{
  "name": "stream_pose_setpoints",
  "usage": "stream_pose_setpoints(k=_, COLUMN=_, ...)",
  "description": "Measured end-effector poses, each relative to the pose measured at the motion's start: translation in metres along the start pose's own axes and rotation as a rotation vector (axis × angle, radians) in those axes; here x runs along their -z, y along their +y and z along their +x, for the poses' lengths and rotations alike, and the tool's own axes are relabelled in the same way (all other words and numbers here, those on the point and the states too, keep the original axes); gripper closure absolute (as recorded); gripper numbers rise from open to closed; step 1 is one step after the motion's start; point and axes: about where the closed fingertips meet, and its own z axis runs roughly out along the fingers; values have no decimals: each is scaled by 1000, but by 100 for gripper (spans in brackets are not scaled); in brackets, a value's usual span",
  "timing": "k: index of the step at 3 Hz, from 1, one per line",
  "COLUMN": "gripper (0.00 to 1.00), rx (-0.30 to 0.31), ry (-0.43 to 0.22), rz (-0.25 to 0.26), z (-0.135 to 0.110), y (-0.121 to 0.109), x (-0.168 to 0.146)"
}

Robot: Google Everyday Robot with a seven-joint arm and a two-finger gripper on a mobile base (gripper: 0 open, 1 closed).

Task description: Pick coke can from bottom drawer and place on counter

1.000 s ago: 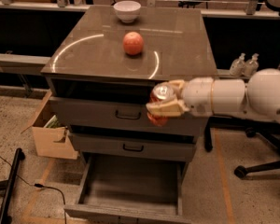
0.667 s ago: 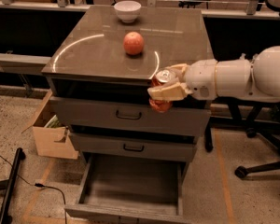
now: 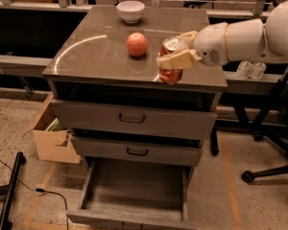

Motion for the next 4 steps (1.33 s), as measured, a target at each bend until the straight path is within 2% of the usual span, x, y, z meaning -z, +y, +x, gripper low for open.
stream_pose_setpoints(k=1, gripper=100, rx=24, ry=7, rz=52, z=-7, y=-34, x=-2)
stream_pose_setpoints(k=2, gripper=100, rx=23, ry=13, rz=102, z=-4, y=-71, x=-8)
stream_pose_setpoints(k=3, gripper=100, rx=0, ry=12, rz=136, z=9, y=-94, x=-17)
stream_pose_setpoints(k=4, gripper=82, rx=-37, ry=26, rz=144, z=24, y=-109, x=-28)
